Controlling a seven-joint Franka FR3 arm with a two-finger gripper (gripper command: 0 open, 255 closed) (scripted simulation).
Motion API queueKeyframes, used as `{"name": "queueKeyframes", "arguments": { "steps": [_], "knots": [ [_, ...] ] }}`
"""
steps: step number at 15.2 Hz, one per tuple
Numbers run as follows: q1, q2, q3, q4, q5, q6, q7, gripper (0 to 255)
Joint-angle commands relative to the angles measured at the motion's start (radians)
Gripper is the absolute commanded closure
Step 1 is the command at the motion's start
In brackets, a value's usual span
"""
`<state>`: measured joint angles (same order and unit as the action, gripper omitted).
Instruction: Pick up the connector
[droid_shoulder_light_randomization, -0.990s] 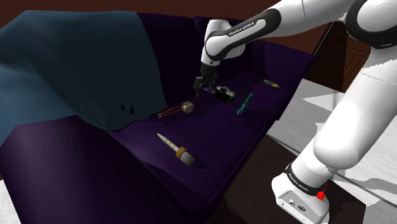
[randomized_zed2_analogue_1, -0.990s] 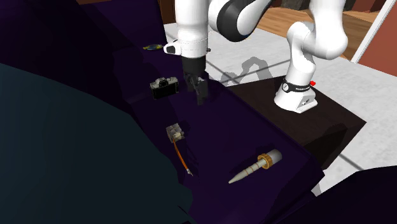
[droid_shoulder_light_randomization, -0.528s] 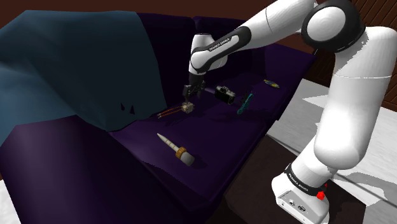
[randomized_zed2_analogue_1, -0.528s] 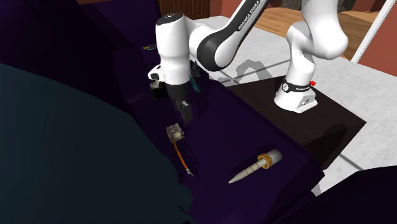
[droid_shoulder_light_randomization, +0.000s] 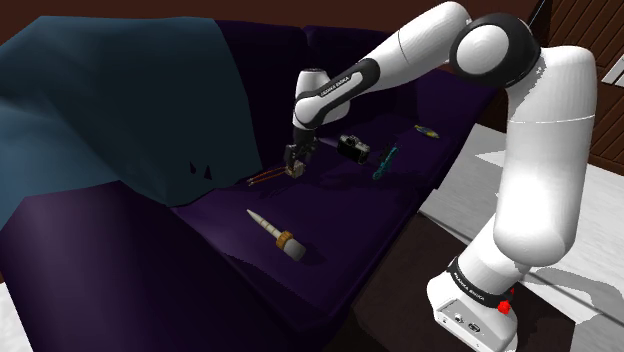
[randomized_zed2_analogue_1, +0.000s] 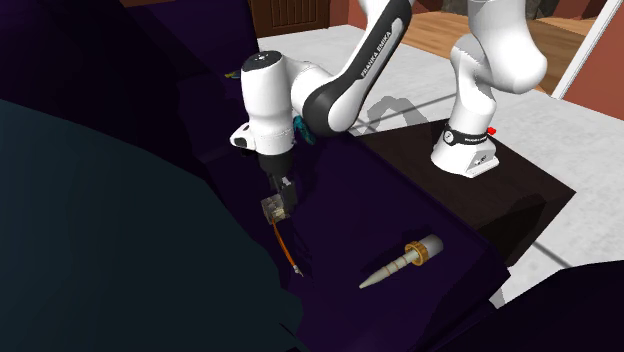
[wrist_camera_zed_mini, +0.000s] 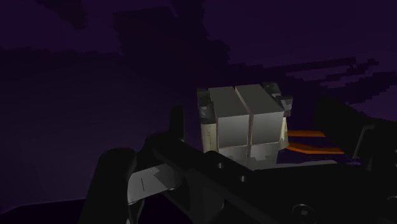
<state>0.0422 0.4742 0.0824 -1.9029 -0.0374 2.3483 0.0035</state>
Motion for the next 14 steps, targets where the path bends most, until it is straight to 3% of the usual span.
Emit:
{"name": "queueKeyframes", "arguments": {
  "steps": [1,2,3,14],
  "knots": [
    [0.001,0.013,-0.001,0.0,-0.002,0.014,0.002,0],
    [0.001,0.013,-0.001,0.0,-0.002,0.013,0.002,0],
    [0.001,0.011,-0.001,-0.002,-0.001,0.013,0.002,255],
    [0.001,-0.006,0.001,0.001,0.0,-0.007,0.001,255]
  ]
}}
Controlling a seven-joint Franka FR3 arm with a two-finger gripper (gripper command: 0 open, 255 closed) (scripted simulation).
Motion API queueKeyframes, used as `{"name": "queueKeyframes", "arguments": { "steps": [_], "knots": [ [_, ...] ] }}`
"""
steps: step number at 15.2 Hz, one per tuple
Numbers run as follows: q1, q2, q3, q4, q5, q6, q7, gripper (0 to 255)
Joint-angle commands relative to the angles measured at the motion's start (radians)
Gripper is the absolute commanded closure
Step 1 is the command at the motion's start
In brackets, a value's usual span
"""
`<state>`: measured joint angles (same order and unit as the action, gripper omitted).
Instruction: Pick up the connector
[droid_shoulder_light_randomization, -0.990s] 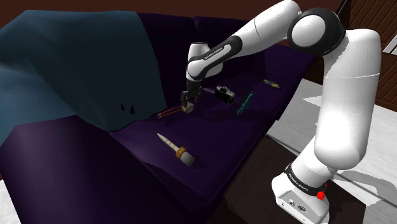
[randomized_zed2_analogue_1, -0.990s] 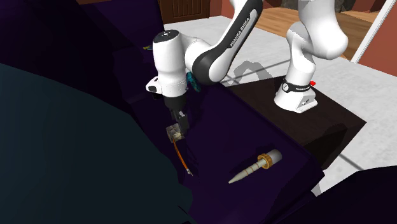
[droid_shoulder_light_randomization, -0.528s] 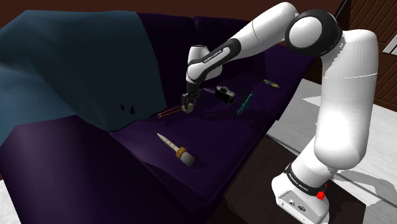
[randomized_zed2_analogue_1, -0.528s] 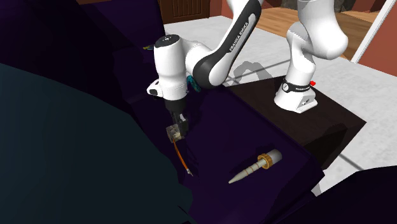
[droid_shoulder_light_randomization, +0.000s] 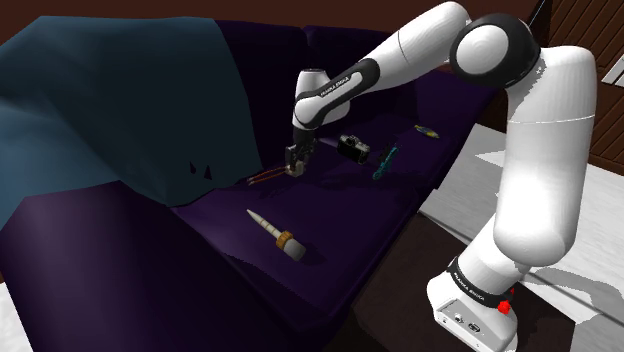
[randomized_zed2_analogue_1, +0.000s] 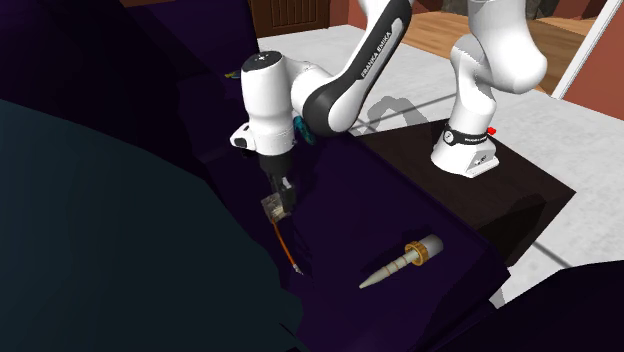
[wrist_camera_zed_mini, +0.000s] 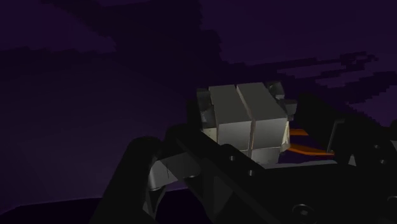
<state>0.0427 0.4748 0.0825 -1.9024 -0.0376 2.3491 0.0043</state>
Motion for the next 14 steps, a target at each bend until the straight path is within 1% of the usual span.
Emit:
{"name": "queueKeyframes", "arguments": {
  "steps": [1,14],
  "knots": [
    [0.0,-0.015,0.001,0.002,0.002,-0.018,-0.001,255],
    [-0.005,-0.113,0.007,0.035,0.012,-0.148,-0.006,255]
  ]
}}
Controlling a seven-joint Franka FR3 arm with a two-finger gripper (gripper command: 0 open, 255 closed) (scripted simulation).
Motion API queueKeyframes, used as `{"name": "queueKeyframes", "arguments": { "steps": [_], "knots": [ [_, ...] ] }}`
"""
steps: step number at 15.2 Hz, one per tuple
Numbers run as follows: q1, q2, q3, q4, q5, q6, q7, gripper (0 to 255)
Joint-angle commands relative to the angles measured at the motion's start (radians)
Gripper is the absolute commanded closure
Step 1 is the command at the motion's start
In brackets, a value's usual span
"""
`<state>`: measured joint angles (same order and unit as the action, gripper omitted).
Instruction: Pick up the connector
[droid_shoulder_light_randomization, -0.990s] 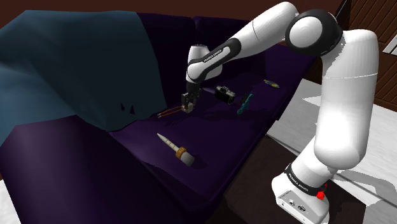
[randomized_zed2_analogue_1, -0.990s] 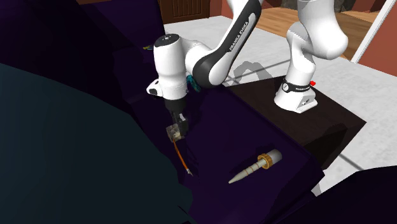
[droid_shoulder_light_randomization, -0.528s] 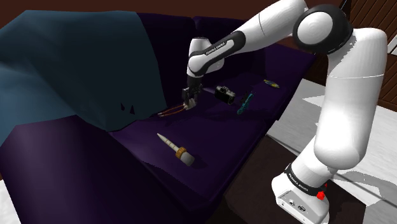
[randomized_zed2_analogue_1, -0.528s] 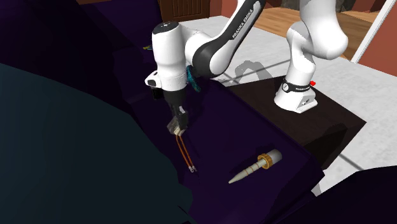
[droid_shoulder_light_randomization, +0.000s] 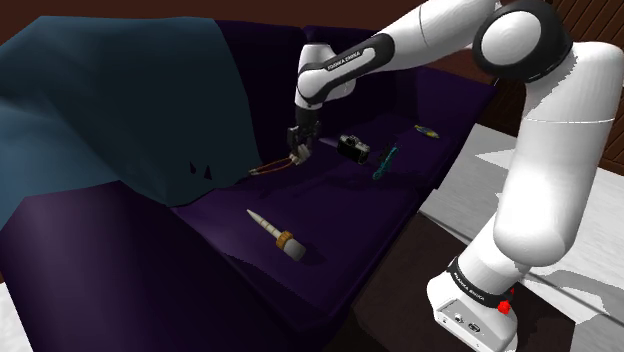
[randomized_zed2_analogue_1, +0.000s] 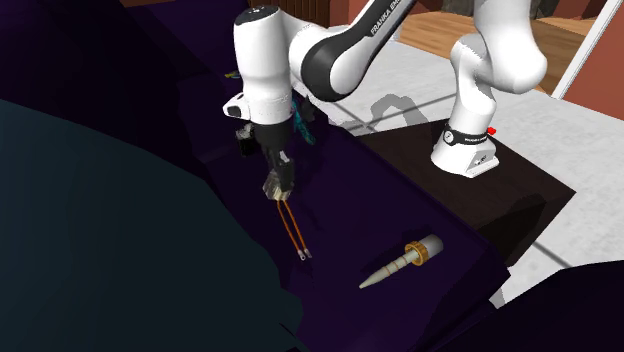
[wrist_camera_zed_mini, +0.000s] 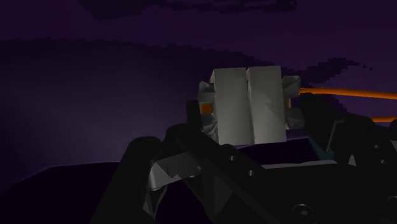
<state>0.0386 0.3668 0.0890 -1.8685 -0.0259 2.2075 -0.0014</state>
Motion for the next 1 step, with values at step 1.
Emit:
{"name": "queueKeyframes", "arguments": {
  "steps": [1],
  "knots": [
    [0.0,-0.005,0.0,0.001,0.001,-0.006,-0.001,255]
  ]
}}
